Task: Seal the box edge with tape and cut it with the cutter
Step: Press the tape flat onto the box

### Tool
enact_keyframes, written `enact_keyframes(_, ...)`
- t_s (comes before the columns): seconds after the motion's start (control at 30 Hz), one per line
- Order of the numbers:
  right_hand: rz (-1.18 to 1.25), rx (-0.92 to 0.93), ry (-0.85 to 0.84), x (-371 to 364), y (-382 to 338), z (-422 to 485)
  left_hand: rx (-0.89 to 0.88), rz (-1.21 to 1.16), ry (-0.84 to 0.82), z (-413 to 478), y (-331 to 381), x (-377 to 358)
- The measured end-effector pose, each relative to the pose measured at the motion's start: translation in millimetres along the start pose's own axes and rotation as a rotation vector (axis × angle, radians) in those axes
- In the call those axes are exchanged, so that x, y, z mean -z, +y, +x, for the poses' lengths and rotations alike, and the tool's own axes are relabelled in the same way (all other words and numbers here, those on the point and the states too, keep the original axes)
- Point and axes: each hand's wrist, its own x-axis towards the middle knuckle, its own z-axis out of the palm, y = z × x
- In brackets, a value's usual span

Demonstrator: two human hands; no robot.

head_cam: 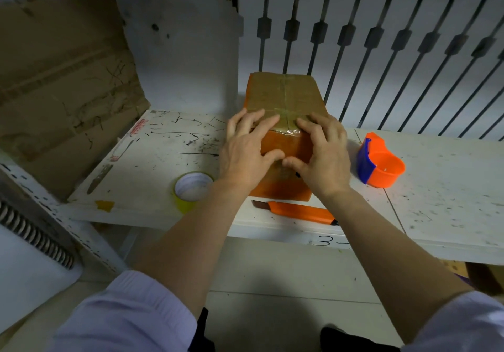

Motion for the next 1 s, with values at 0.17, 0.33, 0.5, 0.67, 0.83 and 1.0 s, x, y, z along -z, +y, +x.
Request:
enact_keyframes(0.17,0.032,-0.096,-0.014,-5,-4,-8,0.057,-0.087,-0.017,-4,5,-6)
enact_keyframes(0.33,0.046,-0.109,-0.069,-3,-5,2,0.051,-0.017,-0.118,4,-2,-3)
enact_keyframes(0.5,0.063,-0.090,-0.113,-10,3,20,0.103,-0.044,-0.081,18,-7,-9)
enact_keyframes(0.67,0.079,-0.092,-0.145,-17,6,33,0.095,-0.059,-0.085,33,-17,-16)
enact_keyframes(0.83,0.071,-0.082,-0.145,-21,8,40,0.085,-0.077,-0.090,42,-21,-20)
enact_keyframes(1.0,-0.006,-0.092,-0.176,-20,8,42,0.083,-0.109,-0.135,44,-21,-12)
